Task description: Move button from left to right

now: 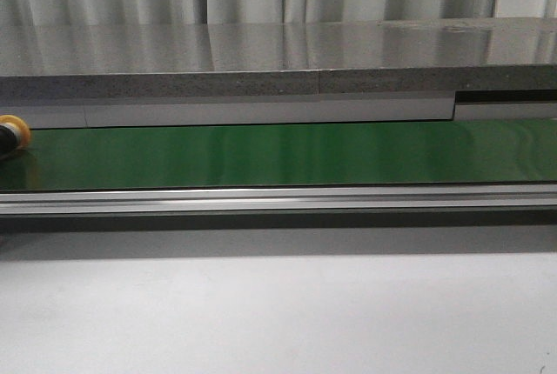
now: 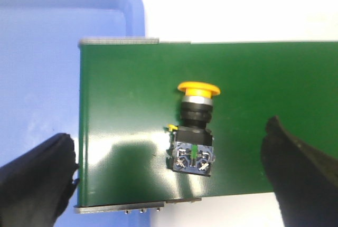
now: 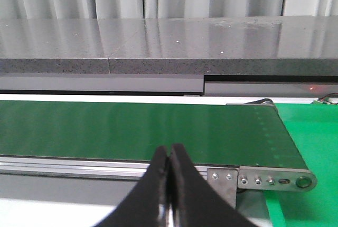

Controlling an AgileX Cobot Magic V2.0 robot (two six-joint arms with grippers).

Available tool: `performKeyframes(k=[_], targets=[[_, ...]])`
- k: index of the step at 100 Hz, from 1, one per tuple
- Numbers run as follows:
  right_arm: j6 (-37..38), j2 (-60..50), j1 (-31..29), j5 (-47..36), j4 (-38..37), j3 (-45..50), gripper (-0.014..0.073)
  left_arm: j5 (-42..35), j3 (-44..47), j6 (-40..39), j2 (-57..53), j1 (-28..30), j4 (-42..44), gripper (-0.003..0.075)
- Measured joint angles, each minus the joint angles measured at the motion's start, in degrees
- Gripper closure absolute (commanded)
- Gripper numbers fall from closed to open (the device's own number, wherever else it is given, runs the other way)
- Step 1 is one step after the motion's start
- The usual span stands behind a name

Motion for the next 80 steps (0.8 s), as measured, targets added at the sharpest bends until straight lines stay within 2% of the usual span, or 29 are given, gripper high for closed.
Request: performKeyframes(k=[20, 49, 80], targets=[[0.00, 0.00, 0.00, 0.00, 0.00, 0.00, 0.0661, -6.97, 6.90, 1.72, -11.43, -3.58, -0.35, 0.0041], [0.00, 0.00, 0.00, 0.00, 0.00, 0.00, 0.0661, -25.13, 24.82, 3.81, -28.60, -12.80, -0.71, 0.0041], [0.00, 0.00, 0.00, 0.00, 0.00, 0.00, 0.0661, -36.25, 45.27, 3.93, -49.23, -13.69, -2.99, 0.0041]])
